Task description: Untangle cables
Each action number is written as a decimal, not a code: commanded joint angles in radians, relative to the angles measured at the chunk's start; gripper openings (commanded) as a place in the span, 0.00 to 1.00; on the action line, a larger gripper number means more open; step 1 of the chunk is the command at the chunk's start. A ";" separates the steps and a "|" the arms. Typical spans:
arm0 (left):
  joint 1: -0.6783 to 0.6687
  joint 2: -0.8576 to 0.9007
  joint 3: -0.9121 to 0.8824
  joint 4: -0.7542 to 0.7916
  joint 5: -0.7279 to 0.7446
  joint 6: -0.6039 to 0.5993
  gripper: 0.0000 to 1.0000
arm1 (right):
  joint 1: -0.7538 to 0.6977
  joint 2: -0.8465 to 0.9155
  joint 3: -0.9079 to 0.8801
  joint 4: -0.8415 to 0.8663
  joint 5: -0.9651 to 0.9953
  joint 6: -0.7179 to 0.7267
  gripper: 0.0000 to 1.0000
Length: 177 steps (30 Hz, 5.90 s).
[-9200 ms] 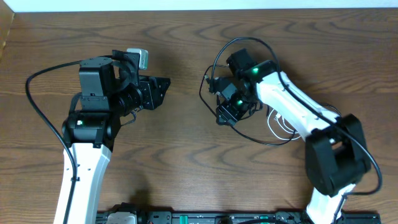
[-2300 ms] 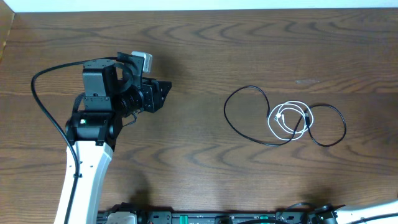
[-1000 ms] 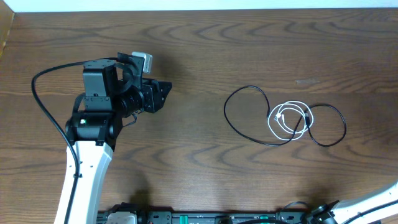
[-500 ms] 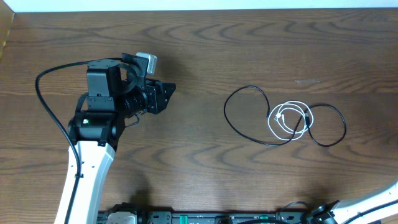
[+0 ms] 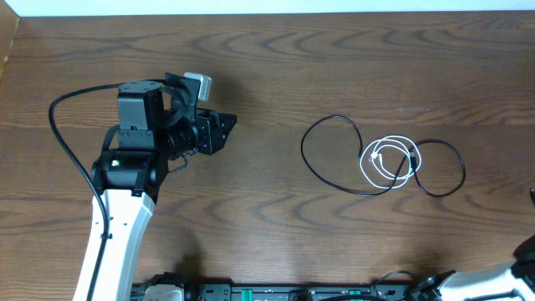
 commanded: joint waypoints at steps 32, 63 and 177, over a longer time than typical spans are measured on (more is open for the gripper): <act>-0.002 0.003 -0.005 -0.014 -0.071 0.024 0.87 | 0.854 -0.057 -0.111 -0.275 -0.339 -0.148 0.99; -0.002 0.003 -0.005 -0.067 -0.071 0.025 0.87 | 1.283 -0.058 -0.856 0.264 -0.117 0.659 0.99; -0.262 0.505 -0.017 0.277 0.237 0.054 0.95 | 1.185 -0.224 0.488 -0.208 -0.660 -0.282 0.01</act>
